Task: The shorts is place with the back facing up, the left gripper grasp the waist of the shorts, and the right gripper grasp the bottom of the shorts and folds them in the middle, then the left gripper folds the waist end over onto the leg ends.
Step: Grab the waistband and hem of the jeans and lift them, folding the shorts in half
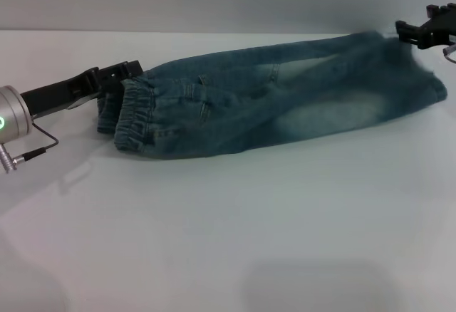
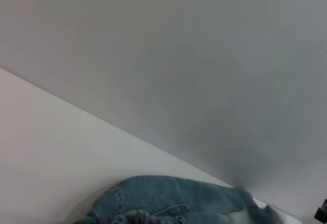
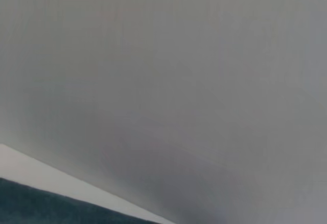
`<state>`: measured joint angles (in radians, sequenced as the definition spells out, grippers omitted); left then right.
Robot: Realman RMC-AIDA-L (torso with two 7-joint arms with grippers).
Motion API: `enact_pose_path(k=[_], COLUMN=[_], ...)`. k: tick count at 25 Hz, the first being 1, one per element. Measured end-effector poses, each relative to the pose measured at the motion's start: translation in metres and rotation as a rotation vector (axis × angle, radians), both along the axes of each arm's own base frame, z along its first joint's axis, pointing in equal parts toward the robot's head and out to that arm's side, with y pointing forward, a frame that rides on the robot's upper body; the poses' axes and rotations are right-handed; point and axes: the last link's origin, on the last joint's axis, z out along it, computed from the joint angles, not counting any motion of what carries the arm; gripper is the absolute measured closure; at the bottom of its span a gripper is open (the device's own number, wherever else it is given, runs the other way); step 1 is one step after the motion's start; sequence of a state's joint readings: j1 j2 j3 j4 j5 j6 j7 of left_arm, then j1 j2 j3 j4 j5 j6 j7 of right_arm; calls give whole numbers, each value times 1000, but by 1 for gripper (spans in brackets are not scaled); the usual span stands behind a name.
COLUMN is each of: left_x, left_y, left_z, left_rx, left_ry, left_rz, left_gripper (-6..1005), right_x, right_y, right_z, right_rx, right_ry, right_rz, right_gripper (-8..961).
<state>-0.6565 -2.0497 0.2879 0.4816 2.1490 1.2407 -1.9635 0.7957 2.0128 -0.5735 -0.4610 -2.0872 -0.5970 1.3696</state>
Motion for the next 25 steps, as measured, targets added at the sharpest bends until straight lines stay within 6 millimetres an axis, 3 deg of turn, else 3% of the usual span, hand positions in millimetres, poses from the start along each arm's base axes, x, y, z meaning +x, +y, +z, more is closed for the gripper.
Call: enact_pose_path(k=[11,25], left_x=[5,-16], left_y=[-6,-26], left_z=[-2,-5], left_rx=[-42,-66], left_ry=[-11,53], left_rz=[-42,-46], left_gripper=[163,190], right_x=[5,8], right_y=[-12,-38], right_z=[18,22], right_rx=[-36,-27], right_ry=[163,174], right_rz=[-25,25], right_gripper=[302,301])
